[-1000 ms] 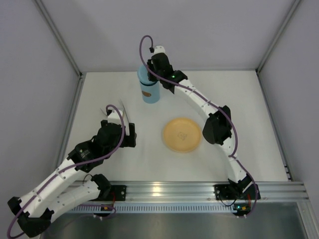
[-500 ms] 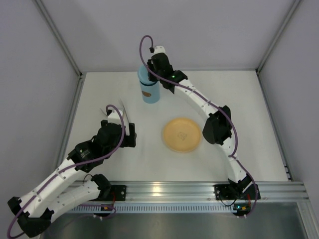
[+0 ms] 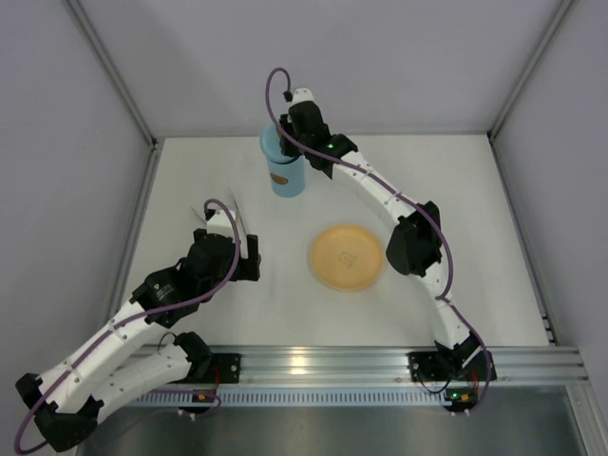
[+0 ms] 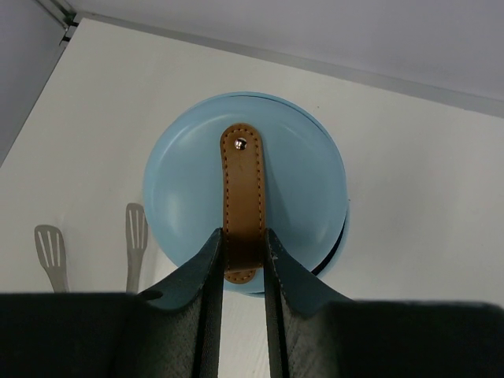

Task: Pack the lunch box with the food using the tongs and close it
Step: Close the box lid on the packing box.

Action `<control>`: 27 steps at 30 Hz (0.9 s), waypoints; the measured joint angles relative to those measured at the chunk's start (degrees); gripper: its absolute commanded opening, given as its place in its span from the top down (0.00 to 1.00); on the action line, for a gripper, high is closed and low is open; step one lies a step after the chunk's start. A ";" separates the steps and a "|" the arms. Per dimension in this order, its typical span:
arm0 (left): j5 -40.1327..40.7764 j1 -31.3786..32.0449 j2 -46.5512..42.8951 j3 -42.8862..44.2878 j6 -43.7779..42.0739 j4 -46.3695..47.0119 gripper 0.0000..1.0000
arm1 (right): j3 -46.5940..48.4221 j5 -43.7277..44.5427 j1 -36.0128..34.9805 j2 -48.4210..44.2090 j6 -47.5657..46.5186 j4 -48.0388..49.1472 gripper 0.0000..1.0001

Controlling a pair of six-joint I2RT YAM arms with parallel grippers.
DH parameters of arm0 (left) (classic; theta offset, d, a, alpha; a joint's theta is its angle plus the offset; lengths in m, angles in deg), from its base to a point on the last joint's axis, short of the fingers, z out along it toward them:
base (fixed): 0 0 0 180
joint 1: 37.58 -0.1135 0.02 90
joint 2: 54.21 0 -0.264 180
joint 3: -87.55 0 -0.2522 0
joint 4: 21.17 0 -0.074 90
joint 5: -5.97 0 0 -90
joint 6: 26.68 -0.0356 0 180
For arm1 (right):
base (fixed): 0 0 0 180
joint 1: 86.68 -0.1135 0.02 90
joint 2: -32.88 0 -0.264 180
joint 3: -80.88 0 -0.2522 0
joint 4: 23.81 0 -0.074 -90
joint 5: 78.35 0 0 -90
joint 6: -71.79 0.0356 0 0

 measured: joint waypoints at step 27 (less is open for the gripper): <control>0.00 0.00 0.39 0.00 0.04 0.00 0.10 | 0.00 -2.16 0.00 0.04 -2.89 -5.57 1.00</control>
